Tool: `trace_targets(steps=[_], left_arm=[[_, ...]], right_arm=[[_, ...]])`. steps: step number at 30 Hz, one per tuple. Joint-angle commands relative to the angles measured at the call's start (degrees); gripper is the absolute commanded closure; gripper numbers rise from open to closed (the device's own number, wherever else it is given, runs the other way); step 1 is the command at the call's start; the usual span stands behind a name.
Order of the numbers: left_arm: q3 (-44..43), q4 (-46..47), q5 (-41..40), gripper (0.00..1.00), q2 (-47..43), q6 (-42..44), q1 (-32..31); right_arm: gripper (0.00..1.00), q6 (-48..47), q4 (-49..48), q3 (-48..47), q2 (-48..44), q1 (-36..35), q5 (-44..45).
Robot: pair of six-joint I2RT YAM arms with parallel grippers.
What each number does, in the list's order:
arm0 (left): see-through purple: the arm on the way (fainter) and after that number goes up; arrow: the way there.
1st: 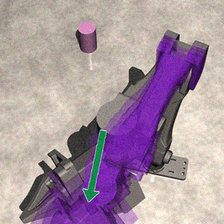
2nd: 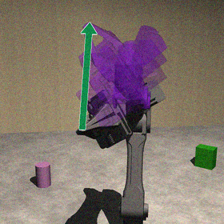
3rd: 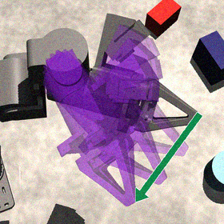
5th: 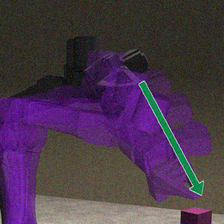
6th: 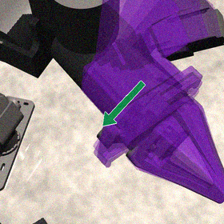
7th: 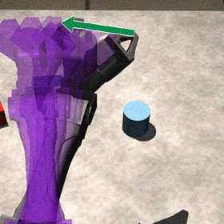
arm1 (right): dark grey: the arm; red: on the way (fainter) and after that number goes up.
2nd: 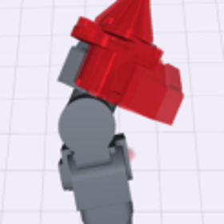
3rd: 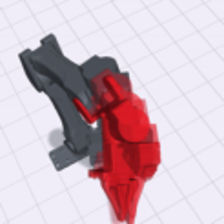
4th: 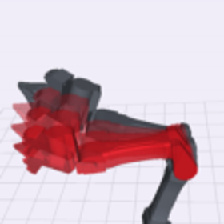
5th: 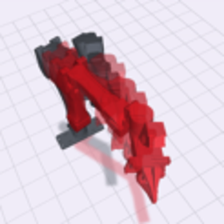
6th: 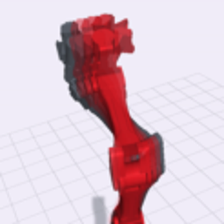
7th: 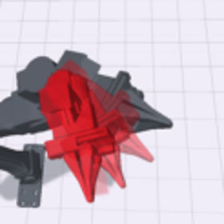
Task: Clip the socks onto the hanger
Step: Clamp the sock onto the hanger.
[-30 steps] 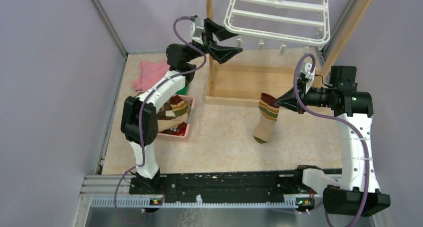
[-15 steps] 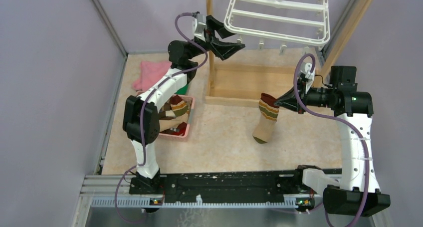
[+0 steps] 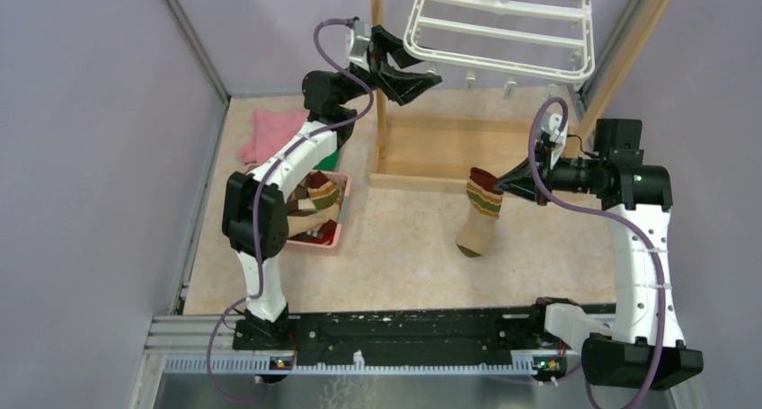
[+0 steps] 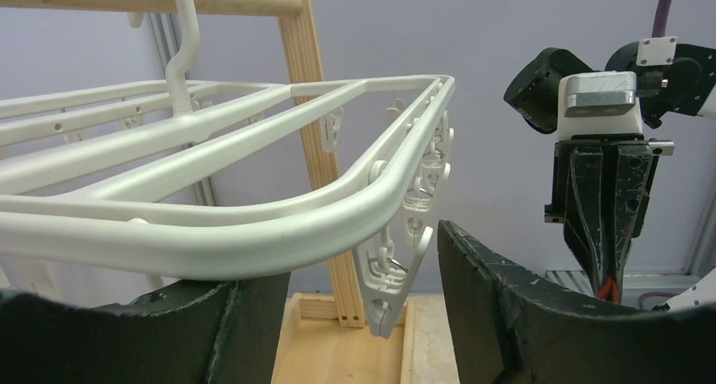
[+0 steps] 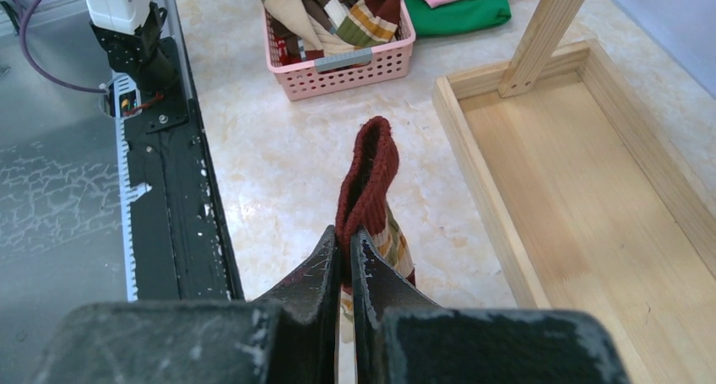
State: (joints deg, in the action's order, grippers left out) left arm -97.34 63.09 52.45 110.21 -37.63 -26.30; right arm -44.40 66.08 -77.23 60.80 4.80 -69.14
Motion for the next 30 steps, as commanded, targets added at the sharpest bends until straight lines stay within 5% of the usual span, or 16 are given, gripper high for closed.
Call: trace_targets(steps=[1, 12, 22, 30], left_arm=[[-2.8, 3.2, 0.1, 0.31, 0.2, -1.9, -0.3], [-2.8, 3.2, 0.5, 0.46, -0.3, -2.8, -0.6], [-2.4, 3.5, -0.2, 0.88, -1.2, -5.3, -1.1], [-1.0, 3.4, -1.3, 0.93, -2.3, -6.5, -1.6]], right_arm=[[1.00, -1.2, 0.2, -1.4, -0.6, 0.8, -1.8], [1.00, -1.2, 0.2, -1.4, -0.9, 0.8, -1.7], [1.00, -1.2, 0.0, -1.1, -1.1, 0.7, -0.2], [1.00, 8.7, -8.6, -3.3, -0.9, -7.3, 9.9]])
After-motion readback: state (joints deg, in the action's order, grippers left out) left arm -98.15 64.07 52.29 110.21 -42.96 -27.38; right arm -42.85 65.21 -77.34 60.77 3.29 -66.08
